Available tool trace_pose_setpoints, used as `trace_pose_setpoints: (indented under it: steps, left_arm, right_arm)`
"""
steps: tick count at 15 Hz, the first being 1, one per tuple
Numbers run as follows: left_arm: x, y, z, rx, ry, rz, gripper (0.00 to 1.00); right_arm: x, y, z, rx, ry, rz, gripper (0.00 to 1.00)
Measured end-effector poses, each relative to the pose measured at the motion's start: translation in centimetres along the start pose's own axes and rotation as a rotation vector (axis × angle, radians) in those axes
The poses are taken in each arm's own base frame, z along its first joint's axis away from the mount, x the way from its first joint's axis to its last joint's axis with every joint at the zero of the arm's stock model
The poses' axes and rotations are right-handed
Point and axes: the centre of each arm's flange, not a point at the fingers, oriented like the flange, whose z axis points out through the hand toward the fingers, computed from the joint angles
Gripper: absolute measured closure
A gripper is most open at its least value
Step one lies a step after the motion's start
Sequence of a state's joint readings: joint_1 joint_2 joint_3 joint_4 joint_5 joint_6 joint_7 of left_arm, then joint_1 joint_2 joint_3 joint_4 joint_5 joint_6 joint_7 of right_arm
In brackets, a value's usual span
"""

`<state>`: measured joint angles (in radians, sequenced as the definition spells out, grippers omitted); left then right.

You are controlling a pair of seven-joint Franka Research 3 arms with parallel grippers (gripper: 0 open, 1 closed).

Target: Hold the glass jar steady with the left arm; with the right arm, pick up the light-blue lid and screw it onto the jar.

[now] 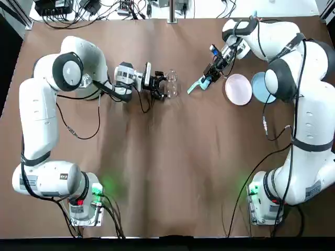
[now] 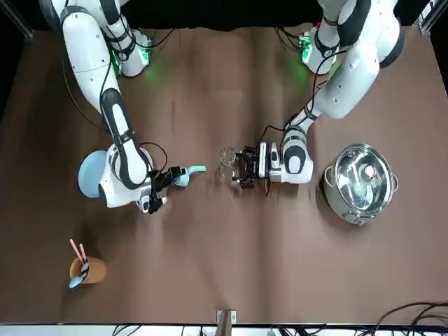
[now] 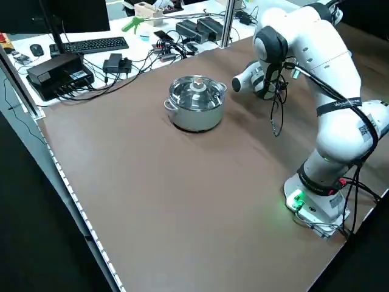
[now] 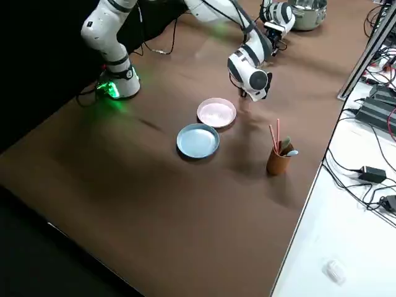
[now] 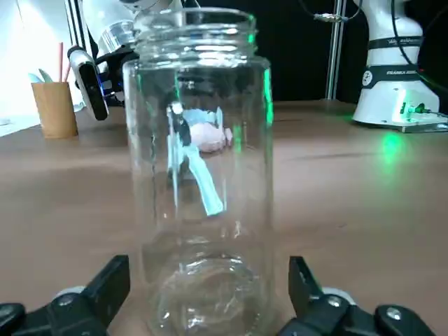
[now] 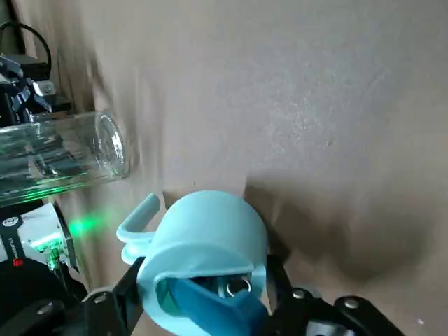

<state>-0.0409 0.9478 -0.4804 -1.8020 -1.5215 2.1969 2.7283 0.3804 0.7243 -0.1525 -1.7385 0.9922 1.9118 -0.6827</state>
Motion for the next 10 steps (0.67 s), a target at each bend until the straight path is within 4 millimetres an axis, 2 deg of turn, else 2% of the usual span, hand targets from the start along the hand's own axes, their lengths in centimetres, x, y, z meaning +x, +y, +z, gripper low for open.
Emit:
trace_pose_setpoints:
  steps: [2,5,8,10]
  left_arm:
    - [0.0,-0.2,0.3,0.01,-0.004,-0.002,0.0]
    - [-0.2,-0.8,1.0,0.027,-0.006,-0.002,0.0]
    - [-0.3,-1.1,1.8,0.036,-0.005,-0.002,0.0]
    - [-0.6,-1.0,2.2,0.036,-0.002,-0.008,0.0]
  right_arm:
    - [0.4,-0.2,-0.7,-0.004,0.012,-0.008,0.29]
    - [1.0,-1.0,-2.8,-0.004,0.033,-0.025,0.29]
    - [0.9,-2.6,-6.4,-0.015,0.034,-0.026,0.29]
    - [0.4,-4.8,-9.2,-0.031,0.015,-0.001,0.29]
